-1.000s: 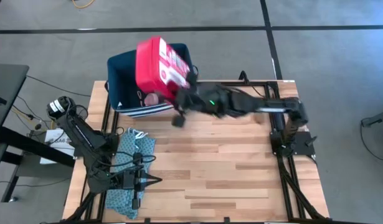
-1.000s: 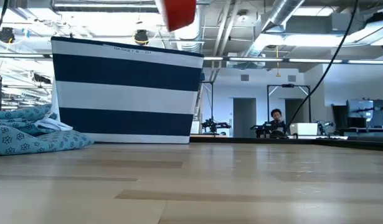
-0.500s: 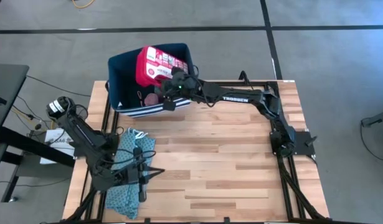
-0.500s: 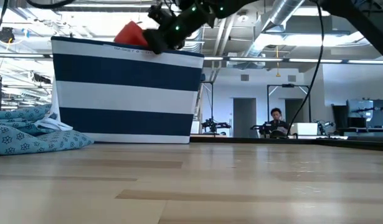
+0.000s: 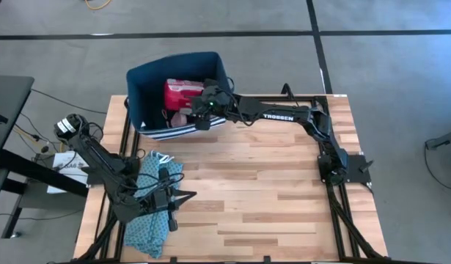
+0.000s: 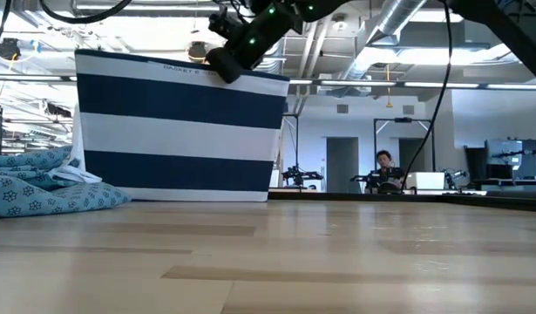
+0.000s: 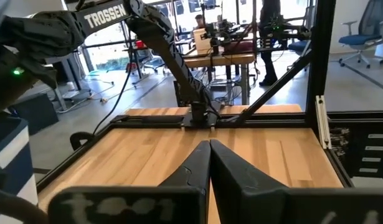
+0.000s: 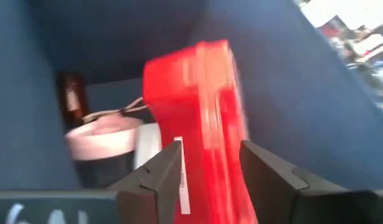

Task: Pick & place medical supplies in basket/bin
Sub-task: Return to Home Position

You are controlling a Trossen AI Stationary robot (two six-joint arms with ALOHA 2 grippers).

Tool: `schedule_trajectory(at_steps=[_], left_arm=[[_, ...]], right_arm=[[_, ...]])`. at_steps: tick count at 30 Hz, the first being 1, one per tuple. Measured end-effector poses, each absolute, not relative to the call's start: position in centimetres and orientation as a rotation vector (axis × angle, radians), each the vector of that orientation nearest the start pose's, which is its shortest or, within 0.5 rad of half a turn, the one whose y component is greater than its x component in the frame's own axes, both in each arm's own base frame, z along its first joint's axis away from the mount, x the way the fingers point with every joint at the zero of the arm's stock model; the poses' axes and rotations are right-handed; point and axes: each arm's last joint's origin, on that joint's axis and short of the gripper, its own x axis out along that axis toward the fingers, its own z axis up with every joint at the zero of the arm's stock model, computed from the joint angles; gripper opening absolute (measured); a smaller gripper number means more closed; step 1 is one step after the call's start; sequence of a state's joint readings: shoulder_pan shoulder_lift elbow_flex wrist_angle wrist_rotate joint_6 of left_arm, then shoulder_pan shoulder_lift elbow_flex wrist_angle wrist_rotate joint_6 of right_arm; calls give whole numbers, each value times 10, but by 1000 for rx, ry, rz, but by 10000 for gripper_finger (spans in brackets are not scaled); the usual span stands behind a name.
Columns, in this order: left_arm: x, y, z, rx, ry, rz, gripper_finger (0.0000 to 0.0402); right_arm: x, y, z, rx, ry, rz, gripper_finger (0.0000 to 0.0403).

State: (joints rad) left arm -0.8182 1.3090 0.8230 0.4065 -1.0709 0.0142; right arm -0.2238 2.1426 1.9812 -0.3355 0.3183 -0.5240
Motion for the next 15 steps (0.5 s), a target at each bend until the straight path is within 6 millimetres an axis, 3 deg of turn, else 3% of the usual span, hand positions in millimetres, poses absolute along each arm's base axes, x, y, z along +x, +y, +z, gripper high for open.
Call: schedule_trajectory(at_steps=[3,7,12,15], left_arm=[[208,-185,291,78,49,253,0],[208,-185,290,85,52,261,0],[202,-188,289,111,57,340,0],[196,-189,287,130,64,430,0]], right_arm=[[483,-121,307,-540,595,-444,170],[478,-109,326,-656,576,-480,185],[452,-74,386,-722,563,-563,189],[432,-48,405,-708,586,-522,185]])
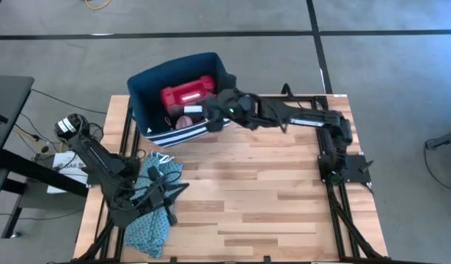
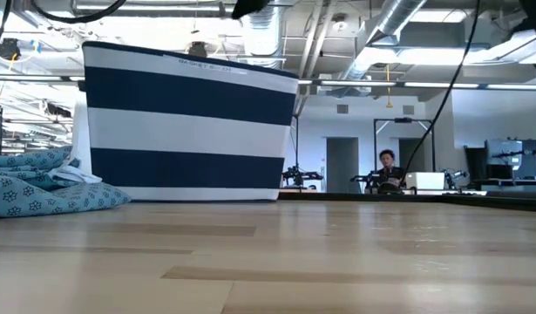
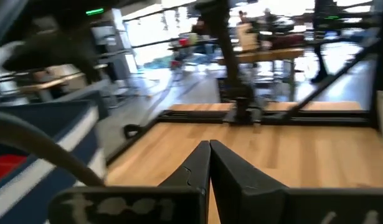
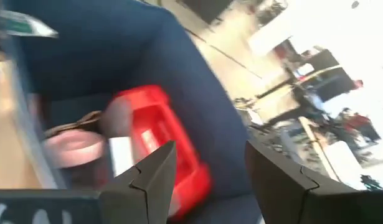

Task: Pick & place medical supplies in basket/bin
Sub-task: Return to Home Position

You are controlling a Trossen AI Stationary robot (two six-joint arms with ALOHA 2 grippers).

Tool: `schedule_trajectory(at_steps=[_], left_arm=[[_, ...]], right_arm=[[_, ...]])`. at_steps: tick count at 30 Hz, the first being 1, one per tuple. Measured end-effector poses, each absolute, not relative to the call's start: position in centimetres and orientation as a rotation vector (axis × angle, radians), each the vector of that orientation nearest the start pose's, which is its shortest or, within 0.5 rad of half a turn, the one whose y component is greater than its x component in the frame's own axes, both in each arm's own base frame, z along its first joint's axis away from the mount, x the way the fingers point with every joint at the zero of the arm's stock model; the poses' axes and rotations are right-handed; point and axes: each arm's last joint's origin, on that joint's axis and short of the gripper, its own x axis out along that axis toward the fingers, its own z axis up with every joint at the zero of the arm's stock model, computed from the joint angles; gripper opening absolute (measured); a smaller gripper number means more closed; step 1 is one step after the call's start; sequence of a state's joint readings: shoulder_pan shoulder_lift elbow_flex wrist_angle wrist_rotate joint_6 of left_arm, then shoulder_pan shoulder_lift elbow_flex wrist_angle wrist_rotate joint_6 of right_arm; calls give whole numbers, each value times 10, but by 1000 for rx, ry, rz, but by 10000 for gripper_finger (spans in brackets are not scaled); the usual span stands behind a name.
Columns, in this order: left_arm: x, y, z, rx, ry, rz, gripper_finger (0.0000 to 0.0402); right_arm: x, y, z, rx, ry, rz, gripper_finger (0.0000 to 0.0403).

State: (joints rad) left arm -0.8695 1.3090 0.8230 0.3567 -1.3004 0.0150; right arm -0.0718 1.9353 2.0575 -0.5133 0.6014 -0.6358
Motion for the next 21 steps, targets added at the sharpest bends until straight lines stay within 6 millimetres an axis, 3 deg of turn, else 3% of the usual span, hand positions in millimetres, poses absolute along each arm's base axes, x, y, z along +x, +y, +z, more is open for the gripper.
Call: schedule_trajectory(at_steps=[4,7,11,13,17,19,21], left_arm=[[187,-193,286,136,61,505,0],[177,-200,286,151,56,523,0],[159,-211,286,236,65,532,0],[152,-216,285,270,70,497,0],[145,-218,289,416,100,439,0],[146,-212,299,377,83,357,0],[151,-203,313,302,39,165,0]], right_arm=[[399,-8,428,-670,593,-433,180],[355,19,446,-615,657,-359,176],[298,46,451,-493,828,-176,165],[273,55,455,-418,862,-112,156],[232,70,457,-436,843,-51,136],[215,73,453,-440,816,-25,127],[198,74,446,-435,788,0,119]])
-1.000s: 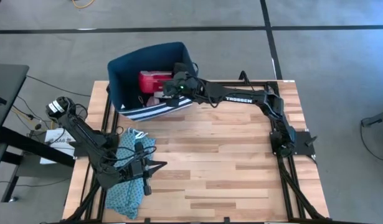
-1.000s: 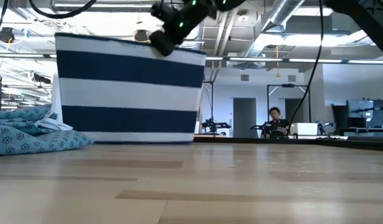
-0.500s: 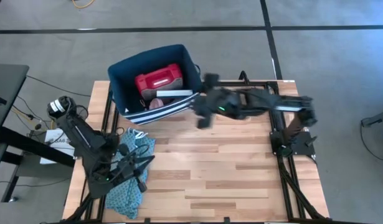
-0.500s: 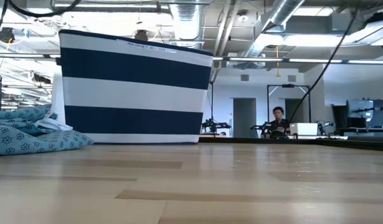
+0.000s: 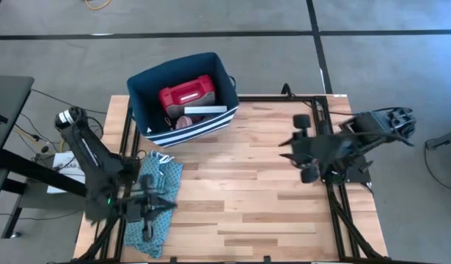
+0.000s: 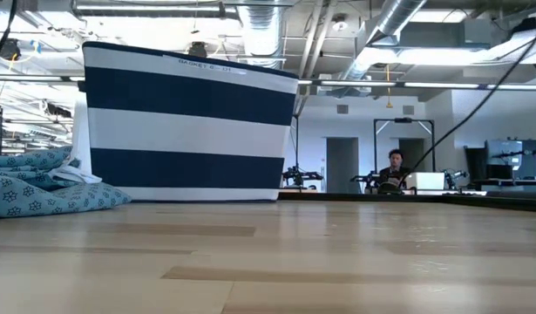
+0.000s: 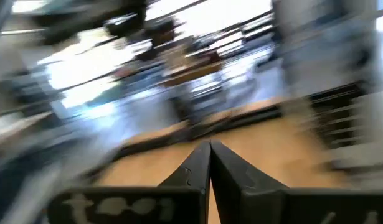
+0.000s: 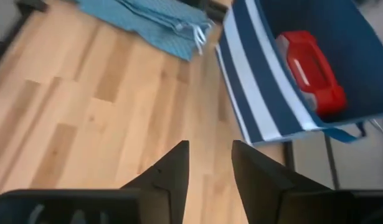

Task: Pick & place medical supplies in basket/bin
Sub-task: Return to Home Position

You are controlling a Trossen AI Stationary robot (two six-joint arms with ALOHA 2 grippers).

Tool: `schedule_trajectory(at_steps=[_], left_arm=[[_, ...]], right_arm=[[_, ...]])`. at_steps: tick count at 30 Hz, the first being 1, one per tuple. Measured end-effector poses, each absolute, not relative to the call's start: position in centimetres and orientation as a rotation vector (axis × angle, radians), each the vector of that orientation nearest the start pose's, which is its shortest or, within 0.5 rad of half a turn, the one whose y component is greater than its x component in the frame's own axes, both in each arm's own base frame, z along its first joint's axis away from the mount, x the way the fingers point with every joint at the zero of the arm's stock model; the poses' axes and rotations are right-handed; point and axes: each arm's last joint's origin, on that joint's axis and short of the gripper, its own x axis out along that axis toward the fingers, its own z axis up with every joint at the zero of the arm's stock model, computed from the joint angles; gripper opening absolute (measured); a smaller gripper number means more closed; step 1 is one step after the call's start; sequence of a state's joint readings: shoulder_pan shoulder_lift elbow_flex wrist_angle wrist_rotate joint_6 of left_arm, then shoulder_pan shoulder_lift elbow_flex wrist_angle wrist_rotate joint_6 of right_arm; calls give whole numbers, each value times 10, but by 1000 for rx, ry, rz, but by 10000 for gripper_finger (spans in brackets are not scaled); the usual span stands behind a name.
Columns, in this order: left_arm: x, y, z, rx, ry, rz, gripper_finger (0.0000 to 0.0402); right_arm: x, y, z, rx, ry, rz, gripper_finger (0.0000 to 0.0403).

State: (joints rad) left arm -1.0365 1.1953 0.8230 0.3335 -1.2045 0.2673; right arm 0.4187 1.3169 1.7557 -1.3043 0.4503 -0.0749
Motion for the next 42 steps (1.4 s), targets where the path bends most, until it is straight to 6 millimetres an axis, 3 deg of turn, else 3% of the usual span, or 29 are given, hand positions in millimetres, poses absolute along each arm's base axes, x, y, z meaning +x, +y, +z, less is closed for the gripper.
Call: schedule_trajectory(at_steps=[3,5,10,13,18,26,29,34,42], left_arm=[[165,-183,330,241,-43,-148,0],[176,-164,338,205,-76,-217,0],[201,-102,335,144,50,18,0],[205,-75,336,137,75,126,0],[191,-43,354,134,-10,52,0],[131,-24,367,88,-65,-32,0],[118,-26,354,140,-70,-122,0],[110,-27,315,175,-136,-171,0],[103,-27,260,186,-178,-252,0]], right_arm=[[177,74,426,-423,705,41,110],[166,73,408,-421,629,69,108],[147,68,353,-458,396,122,107],[139,63,325,-470,265,201,107],[127,51,294,-461,127,410,107],[113,20,274,-253,131,189,108],[105,14,259,-220,126,146,108],[99,10,234,-185,42,111,108],[87,8,219,-155,-32,100,108]])
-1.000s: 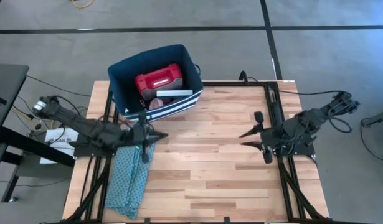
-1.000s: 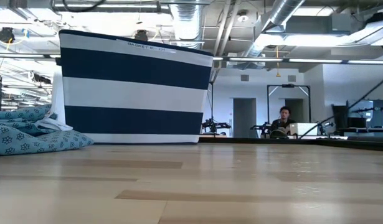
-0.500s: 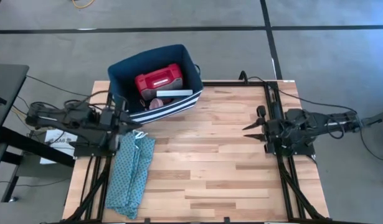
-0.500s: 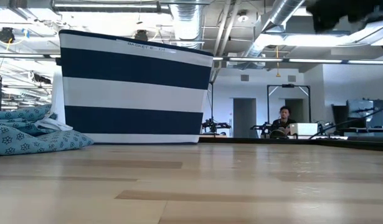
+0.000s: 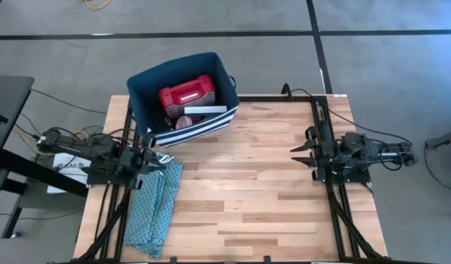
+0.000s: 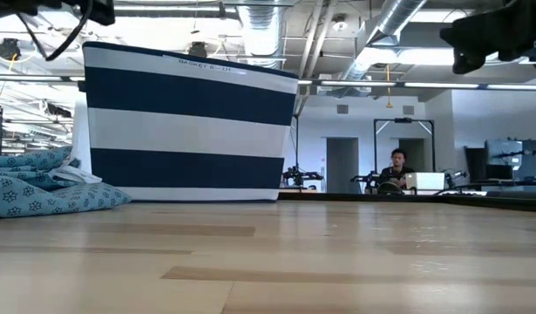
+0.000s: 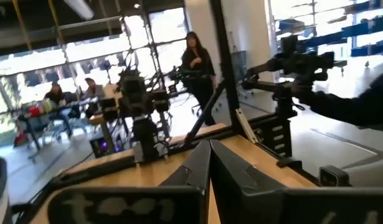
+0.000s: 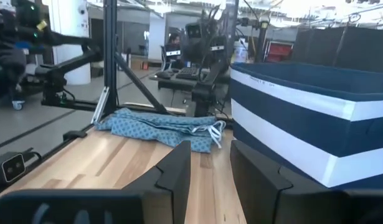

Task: Pick & place medical supplies in basket/bin
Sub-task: Return to Home Position

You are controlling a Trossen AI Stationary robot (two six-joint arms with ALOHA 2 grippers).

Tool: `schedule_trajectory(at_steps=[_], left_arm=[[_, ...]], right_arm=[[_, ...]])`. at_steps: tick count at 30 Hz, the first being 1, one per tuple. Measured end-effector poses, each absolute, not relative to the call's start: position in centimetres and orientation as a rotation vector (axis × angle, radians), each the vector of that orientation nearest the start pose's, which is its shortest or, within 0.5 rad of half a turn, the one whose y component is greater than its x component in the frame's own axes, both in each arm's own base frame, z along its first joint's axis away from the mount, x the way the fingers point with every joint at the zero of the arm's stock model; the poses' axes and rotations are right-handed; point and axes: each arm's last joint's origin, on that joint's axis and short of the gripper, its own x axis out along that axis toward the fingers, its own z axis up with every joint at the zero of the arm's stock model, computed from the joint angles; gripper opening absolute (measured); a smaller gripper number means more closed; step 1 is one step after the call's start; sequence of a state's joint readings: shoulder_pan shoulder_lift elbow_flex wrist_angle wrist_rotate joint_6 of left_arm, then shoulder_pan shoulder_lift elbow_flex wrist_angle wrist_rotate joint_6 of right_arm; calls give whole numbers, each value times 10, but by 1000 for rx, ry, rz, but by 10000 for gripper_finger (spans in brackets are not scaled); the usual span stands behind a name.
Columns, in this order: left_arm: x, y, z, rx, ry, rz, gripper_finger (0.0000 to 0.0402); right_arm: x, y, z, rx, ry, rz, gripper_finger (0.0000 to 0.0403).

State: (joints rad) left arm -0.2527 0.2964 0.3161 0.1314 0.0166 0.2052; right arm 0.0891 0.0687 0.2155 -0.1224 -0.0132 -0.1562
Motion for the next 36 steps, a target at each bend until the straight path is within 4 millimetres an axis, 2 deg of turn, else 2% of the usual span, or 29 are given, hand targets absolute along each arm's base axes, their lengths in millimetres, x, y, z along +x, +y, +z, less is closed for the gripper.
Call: schedule_trajectory(at_steps=[2,6,12,17,20,23,27,36], left_arm=[[100,-27,254,202,-198,-260,0],[90,-25,255,227,-240,-278,0],[58,-18,268,258,-355,-297,0],[65,-24,262,262,-336,-442,0],[74,-25,247,234,-292,-412,0],[79,-26,237,218,-380,-390,0],[87,-27,212,180,-390,-375,0],[90,-25,201,91,-332,-291,0]], right_arm=[[84,8,215,-153,-47,99,108],[84,8,206,-163,-43,100,108],[84,8,202,-148,-2,102,108],[84,7,202,-164,4,73,108],[85,6,203,-164,-5,32,108],[85,4,204,-150,-2,-22,108],[85,4,203,-129,0,-30,108],[85,4,201,-132,23,-29,108]])
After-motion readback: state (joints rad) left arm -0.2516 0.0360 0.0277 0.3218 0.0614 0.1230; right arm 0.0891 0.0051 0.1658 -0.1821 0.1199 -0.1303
